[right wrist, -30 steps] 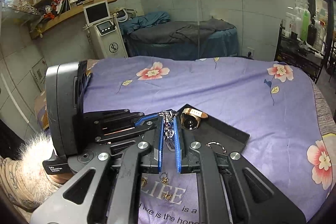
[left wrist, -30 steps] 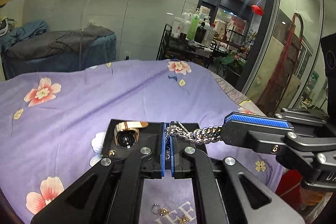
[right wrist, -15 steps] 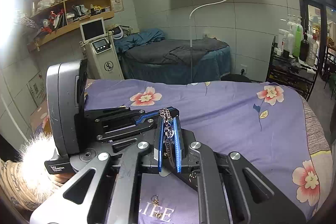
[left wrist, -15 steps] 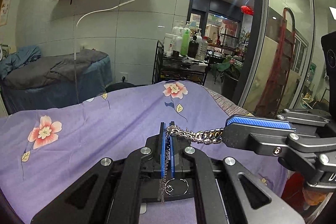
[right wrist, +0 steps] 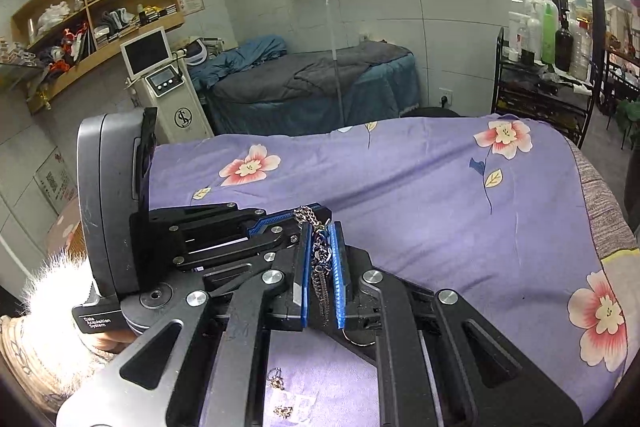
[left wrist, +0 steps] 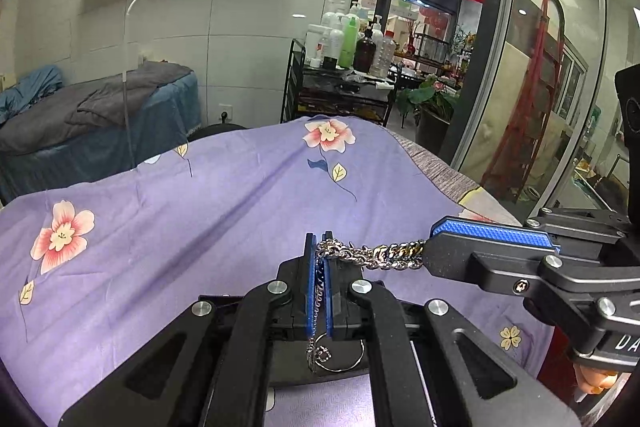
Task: Organize jewelry
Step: 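Carry the silver chain into the black box with both tools and open them, then withdraw both open tools from the box toward the remaining jewelry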
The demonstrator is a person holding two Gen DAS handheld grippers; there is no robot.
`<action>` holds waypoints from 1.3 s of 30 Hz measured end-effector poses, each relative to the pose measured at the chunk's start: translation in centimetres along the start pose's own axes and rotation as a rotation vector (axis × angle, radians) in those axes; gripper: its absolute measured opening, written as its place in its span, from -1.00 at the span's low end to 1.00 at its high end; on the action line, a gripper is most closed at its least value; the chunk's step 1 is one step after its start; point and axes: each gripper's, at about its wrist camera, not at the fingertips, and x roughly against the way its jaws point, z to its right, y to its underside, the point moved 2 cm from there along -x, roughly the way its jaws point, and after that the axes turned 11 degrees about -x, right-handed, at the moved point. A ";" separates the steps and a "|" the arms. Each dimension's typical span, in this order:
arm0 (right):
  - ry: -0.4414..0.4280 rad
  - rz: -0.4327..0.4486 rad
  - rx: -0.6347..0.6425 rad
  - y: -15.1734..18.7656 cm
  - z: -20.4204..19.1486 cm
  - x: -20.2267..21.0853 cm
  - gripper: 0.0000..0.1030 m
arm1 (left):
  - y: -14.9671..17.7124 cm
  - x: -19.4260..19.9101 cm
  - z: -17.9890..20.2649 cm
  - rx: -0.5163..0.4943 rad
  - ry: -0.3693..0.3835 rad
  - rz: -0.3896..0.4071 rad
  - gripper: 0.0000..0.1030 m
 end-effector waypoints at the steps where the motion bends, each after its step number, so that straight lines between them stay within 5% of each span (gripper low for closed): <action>1: 0.007 -0.011 -0.002 0.3 0.2 -0.5 -0.81 | 0.3 -0.5 0.0 0.006 -0.002 -0.010 -0.94; 12: 0.058 -0.126 -0.065 3.3 3.6 -5.4 -0.81 | 4.0 -4.0 -0.3 0.126 -0.024 -0.092 -0.94; 19: 0.074 -0.170 -0.139 4.6 5.6 -7.8 -0.81 | 5.9 -4.8 0.6 0.038 -0.054 -0.159 -0.90; 24: 0.066 -0.185 -0.182 4.5 6.5 -9.0 -0.81 | 6.7 -4.7 0.1 0.012 -0.077 -0.177 -0.18; 31: 0.089 -0.181 -0.191 4.5 7.2 -9.2 -0.76 | 7.7 -3.5 -0.9 0.043 -0.119 -0.173 0.17; 35: 0.120 -0.151 -0.192 5.0 7.3 -8.2 0.00 | 8.4 -2.2 -1.1 0.062 -0.156 -0.165 0.53; 39: 0.152 -0.123 -0.164 5.3 7.2 -6.8 0.00 | 9.4 -1.1 -1.5 0.093 -0.170 -0.180 0.68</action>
